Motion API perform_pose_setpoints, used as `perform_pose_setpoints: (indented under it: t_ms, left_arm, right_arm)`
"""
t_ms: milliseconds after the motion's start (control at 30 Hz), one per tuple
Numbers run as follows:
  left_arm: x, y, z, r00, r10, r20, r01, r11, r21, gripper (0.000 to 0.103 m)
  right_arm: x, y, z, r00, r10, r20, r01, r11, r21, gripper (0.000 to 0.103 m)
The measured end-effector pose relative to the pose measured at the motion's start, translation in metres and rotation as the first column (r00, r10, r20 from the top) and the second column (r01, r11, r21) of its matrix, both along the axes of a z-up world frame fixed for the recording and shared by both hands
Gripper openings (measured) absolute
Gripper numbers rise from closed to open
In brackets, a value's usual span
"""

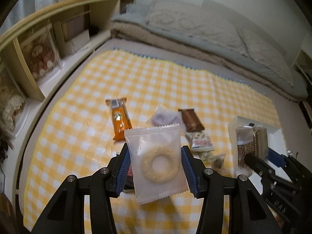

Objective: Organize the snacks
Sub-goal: 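Grasp the ring-cookie packet with left tool while right tool grasps gold-foil cake, then carry both packets over the white tray and release them inside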

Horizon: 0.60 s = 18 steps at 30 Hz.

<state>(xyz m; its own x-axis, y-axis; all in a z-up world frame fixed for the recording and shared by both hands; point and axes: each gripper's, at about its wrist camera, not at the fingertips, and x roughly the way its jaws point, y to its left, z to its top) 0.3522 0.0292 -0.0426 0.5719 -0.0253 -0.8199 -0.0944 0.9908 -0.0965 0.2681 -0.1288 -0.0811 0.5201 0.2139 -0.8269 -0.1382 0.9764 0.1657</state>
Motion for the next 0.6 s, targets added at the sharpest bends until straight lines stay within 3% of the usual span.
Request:
perform_pose_setpoints:
  t_ms: [333,600]
  left_arm:
    - [-0.042,-0.013,0.026,0.995,-0.041,0.093,0.041,0.999,-0.009,0.05]
    - [-0.044,-0.051,0.029,0.988,-0.119,0.101,0.122,0.992,-0.021,0.05]
  right_arm:
    - [-0.021,-0.034,0.038,0.991,-0.054,0.123,0.058,0.998,-0.024,0.053]
    - [-0.039,-0.082,0.041,0.982,-0.138,0.13,0.142,0.99,-0.024,0.053]
